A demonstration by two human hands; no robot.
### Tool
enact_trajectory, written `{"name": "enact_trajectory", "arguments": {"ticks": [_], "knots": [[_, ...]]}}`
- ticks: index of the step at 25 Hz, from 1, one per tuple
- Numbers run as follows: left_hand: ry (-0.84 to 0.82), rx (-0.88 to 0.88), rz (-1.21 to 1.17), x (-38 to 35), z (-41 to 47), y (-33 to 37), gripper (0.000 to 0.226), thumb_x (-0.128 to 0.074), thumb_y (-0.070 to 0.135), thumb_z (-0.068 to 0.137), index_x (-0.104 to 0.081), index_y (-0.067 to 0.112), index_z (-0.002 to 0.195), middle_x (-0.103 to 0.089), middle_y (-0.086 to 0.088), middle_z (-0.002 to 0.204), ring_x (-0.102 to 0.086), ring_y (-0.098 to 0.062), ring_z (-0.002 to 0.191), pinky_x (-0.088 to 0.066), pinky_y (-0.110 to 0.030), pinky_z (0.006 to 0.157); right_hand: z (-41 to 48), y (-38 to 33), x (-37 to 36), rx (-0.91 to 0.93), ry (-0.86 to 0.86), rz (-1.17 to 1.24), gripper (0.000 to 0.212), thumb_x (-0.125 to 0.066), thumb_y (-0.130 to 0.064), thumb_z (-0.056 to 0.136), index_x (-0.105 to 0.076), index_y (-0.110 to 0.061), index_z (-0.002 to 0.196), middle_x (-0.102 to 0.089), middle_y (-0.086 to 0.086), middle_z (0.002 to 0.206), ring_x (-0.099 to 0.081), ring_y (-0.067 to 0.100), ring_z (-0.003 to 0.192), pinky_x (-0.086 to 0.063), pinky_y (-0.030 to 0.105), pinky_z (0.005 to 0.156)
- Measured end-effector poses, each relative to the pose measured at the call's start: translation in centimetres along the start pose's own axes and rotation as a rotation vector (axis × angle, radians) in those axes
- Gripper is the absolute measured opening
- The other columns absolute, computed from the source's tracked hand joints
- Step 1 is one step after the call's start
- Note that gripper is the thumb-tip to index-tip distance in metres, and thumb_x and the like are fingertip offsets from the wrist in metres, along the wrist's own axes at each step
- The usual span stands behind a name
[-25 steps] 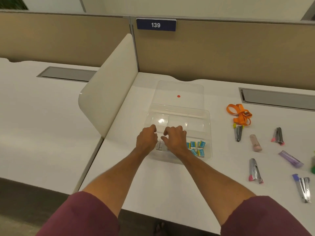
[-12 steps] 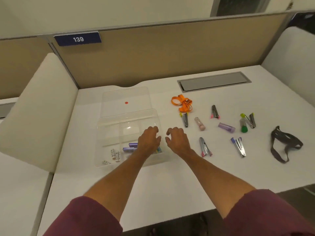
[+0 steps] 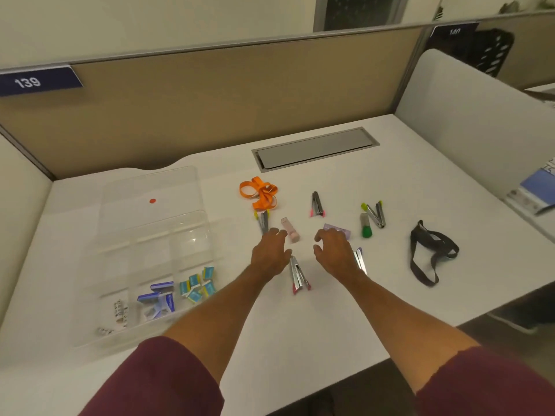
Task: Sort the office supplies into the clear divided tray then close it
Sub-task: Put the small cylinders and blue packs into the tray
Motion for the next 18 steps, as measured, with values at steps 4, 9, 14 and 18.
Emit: {"name": "enact_trajectory", "arguments": {"ticks": [4, 9, 14, 18], "knots": [[-0.056, 0.027, 0.018, -2.2, 3.2, 2.5, 0.050, -0.054, 0.031, 0.094, -0.040, 0.015, 0.139, -0.030, -0.008, 0.153, -0.034, -0.027, 0.138, -0.043, -0.044, 0.103, 2.7, 3.7, 0.3, 0.001, -0.006, -0.034, 0.027, -0.055, -0.015, 0.090, -0.059, -0.009, 0.116, -0.061, 0.013, 0.116, -0.052, 0.031, 0.111, -0.043, 0.037, 0.090], [-0.108, 0.075, 0.084, -4.7, 6.3, 3.6, 0.048, -0.047, 0.027, 0.098, -0.035, 0.022, 0.144, -0.019, -0.012, 0.158, -0.029, -0.034, 0.140, -0.041, -0.047, 0.106, 5.7, 6.5, 0.0, 0.021, -0.043, -0.079, 0.024, -0.053, -0.015, 0.089, -0.061, -0.010, 0.111, -0.061, 0.014, 0.110, -0.053, 0.032, 0.106, -0.044, 0.040, 0.084], [-0.064, 0.198, 0.099, -5.9, 7.6, 3.5, 0.025, -0.046, 0.008, 0.096, -0.056, 0.004, 0.118, -0.030, -0.012, 0.151, -0.054, -0.034, 0.115, -0.050, -0.043, 0.093, 7.5, 7.9, -0.8, 0.064, -0.085, -0.067, 0.025, -0.054, -0.010, 0.089, -0.060, -0.009, 0.114, -0.059, 0.014, 0.108, -0.054, 0.032, 0.105, -0.046, 0.039, 0.079], [0.026, 0.165, 0.064, -5.3, 8.2, 3.8, 0.028, -0.051, -0.002, 0.091, -0.059, 0.003, 0.117, -0.038, -0.011, 0.146, -0.055, -0.032, 0.113, -0.052, -0.043, 0.092, 8.6, 8.3, -1.4, 0.064, -0.170, -0.100, 0.035, -0.049, 0.000, 0.088, -0.052, -0.013, 0.120, -0.059, 0.012, 0.113, -0.055, 0.030, 0.106, -0.048, 0.039, 0.081]]}}
Point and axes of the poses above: each hand's wrist, its own z-axis towards the middle knuckle, its own x-axis out of the back of the hand, y = z × x, the point moved 5 cm from there along z, towards the middle knuckle
